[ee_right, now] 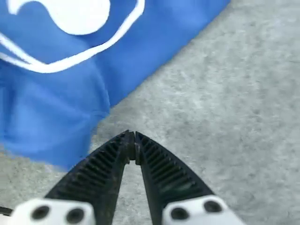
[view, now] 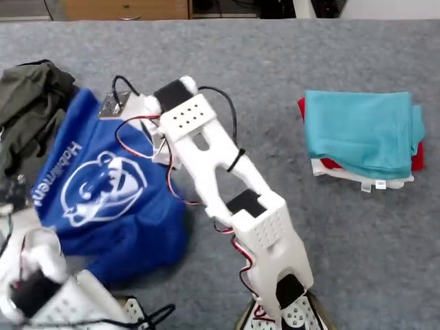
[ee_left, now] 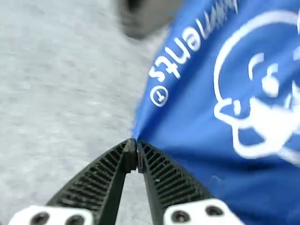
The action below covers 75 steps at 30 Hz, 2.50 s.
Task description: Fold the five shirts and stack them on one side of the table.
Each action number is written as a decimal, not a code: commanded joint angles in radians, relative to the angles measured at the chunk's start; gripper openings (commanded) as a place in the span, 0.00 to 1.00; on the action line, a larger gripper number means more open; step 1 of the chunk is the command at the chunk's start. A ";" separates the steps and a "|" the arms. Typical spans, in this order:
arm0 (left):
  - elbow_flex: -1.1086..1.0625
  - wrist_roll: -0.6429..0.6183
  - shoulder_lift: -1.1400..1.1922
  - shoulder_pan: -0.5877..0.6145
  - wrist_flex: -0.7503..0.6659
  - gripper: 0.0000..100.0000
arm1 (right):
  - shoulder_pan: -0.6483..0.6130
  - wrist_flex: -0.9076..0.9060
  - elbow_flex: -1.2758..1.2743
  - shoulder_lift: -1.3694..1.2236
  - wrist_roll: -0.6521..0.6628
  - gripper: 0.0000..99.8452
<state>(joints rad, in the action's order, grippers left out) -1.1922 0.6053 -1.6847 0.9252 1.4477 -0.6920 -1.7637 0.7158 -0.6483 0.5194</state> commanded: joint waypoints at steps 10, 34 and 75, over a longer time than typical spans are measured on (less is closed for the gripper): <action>0.302 -0.114 -0.010 0.189 0.017 0.32 | -0.085 0.003 -0.005 -0.076 -0.064 0.16; 0.192 -0.319 0.765 -0.331 -0.537 0.21 | 0.056 -0.023 0.174 -0.236 -0.089 0.00; 1.706 -0.664 2.420 -0.652 -0.031 0.16 | 0.289 0.008 -0.596 0.338 0.388 0.00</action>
<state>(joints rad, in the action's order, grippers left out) 0.4465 -0.0760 0.7135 0.2915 1.3188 -0.4588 -1.7607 0.1634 -0.4289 0.8738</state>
